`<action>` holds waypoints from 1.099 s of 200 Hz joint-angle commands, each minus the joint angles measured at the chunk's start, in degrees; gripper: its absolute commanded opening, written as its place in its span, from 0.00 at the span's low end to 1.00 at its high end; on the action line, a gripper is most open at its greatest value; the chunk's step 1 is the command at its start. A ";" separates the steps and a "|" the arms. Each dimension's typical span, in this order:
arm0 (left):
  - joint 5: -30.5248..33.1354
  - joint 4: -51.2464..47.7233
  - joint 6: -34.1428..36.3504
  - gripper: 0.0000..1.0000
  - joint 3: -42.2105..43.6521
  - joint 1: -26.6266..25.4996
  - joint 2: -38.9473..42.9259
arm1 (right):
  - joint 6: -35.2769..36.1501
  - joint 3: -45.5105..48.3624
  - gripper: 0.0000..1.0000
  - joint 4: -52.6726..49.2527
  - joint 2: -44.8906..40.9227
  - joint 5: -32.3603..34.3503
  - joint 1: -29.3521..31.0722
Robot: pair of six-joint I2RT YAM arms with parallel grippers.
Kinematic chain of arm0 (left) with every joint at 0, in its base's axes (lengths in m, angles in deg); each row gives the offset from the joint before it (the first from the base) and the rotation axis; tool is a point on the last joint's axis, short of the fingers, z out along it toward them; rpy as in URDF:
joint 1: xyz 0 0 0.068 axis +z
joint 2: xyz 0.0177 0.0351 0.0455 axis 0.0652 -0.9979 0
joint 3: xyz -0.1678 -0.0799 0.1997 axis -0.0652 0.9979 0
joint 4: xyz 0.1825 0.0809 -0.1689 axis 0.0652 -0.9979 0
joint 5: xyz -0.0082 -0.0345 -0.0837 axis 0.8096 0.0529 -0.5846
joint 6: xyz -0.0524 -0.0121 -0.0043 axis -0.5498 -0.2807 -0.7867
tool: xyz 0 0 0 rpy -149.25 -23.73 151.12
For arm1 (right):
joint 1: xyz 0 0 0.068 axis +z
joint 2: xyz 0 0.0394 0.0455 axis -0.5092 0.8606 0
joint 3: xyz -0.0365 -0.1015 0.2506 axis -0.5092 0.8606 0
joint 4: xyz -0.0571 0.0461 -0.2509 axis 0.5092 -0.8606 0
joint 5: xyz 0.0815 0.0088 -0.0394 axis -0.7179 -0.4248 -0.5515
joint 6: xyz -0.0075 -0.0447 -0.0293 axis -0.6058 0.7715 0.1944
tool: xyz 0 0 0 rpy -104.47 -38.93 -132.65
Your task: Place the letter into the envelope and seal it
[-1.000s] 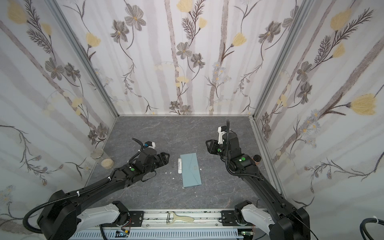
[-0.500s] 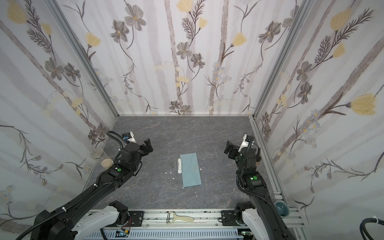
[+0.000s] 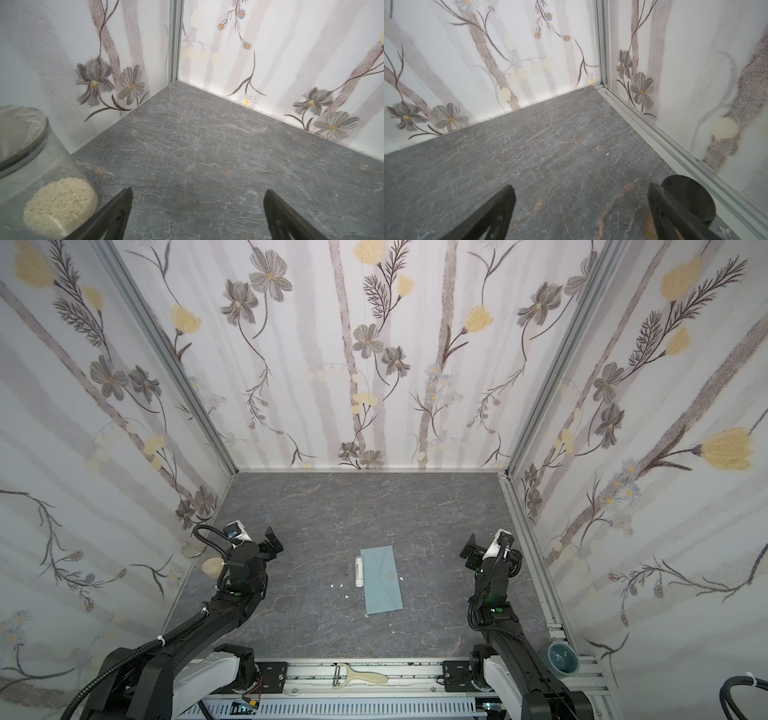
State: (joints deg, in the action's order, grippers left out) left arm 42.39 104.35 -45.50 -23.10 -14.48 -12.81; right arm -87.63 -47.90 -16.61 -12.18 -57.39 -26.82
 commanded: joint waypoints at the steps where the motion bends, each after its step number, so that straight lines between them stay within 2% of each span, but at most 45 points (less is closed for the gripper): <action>1: -1.44 13.17 2.99 1.00 3.09 1.23 -1.98 | 4.08 2.52 1.00 21.01 4.56 1.49 -0.01; 27: -3.48 22.26 5.04 1.00 6.59 2.80 -6.25 | 7.37 4.45 1.00 35.08 12.80 -0.32 -0.01; 70: -7.02 35.07 10.56 1.00 5.82 5.00 -16.09 | 10.46 4.34 1.00 43.13 20.51 -3.72 -0.28; 92: -14.00 39.20 9.53 1.00 3.76 8.15 -23.09 | 11.66 4.71 1.00 52.79 27.99 -5.63 -0.27; 108: -16.65 45.85 11.09 1.00 3.63 8.18 -29.68 | 11.77 1.02 1.00 41.37 25.38 -7.81 -0.43; 136: -19.55 44.94 10.53 1.00 3.90 9.07 -29.01 | 11.21 -2.67 1.00 35.73 26.61 -12.49 -2.37; 171: -19.59 44.73 10.44 1.00 3.81 9.14 -28.96 | 11.47 -1.21 1.00 39.38 27.00 -10.91 -1.97; 220: -15.64 44.46 10.51 1.00 3.62 8.16 -29.04 | 11.37 -1.48 1.00 39.13 27.03 -10.87 -2.02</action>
State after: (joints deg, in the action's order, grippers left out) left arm 24.36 146.25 -35.30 -19.08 -5.78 -41.75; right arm -77.01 -49.25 21.27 14.68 -68.25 -28.81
